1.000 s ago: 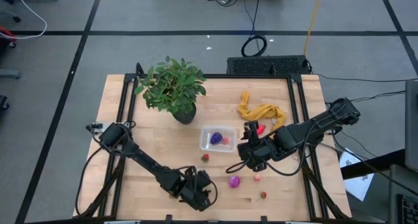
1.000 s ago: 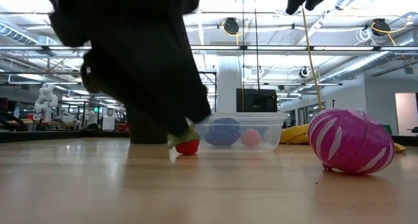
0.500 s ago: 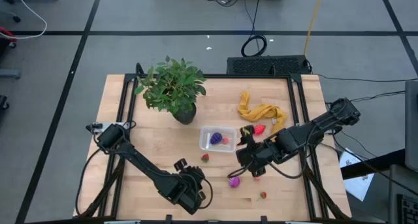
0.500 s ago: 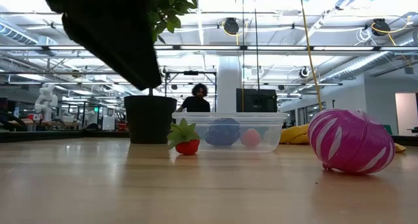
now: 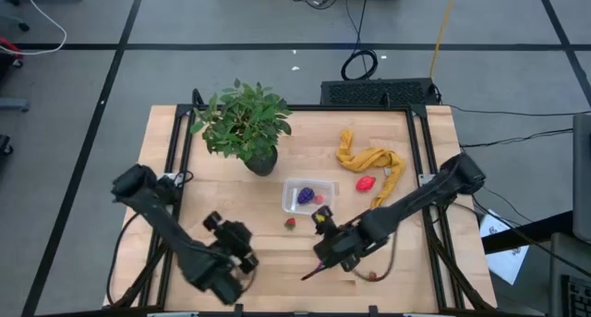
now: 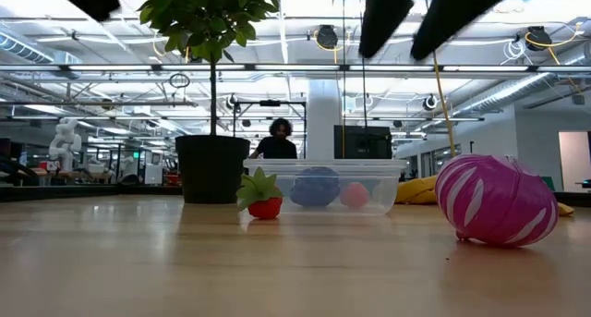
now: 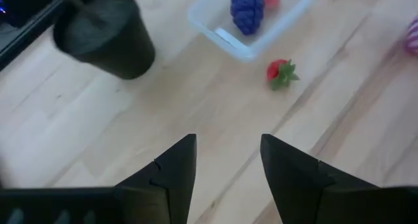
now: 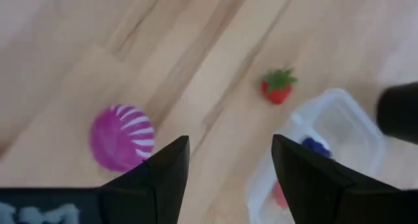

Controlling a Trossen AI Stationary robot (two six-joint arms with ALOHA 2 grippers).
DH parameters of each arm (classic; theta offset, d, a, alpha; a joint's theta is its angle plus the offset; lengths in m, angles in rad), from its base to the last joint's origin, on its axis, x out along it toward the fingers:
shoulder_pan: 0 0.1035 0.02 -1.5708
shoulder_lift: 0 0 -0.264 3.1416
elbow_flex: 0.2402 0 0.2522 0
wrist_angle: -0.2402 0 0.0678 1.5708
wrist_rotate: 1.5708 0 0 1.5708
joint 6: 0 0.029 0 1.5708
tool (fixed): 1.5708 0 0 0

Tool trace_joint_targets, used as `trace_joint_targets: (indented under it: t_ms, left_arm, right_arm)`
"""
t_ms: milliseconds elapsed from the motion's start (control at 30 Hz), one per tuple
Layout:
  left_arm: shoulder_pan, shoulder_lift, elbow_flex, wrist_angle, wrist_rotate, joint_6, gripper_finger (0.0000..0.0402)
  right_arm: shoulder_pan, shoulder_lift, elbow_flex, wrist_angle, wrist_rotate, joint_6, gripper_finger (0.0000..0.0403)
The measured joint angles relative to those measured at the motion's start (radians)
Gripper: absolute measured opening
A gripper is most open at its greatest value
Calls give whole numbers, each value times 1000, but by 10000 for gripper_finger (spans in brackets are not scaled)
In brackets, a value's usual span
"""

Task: Pick and placing Produce into tupperware
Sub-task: Put the middle strawberry into the bin

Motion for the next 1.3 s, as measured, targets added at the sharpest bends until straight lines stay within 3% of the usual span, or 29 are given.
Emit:
trace_joint_targets:
  t_ms: [167, 400, 533, 700, 1300]
  left_arm:
    - [-44, -51, 0, -104, -19, -106, 177]
    - [-58, -64, -7, -98, -19, -74, 177]
    - [-56, -64, -7, -98, -20, -59, 177]
    - [-55, -64, -8, -99, -20, -57, 177]
    - [-36, -64, -8, -100, -20, -29, 177]
  right_arm:
    - [-9, 93, 0, 103, 0, -121, 210]
    - [-40, 126, 0, 281, -1, -301, 210]
    - [-80, 126, 0, 322, -4, -321, 210]
    - [-125, 136, 0, 354, -108, -342, 210]
    - [-209, 176, -1, 351, -265, -386, 204]
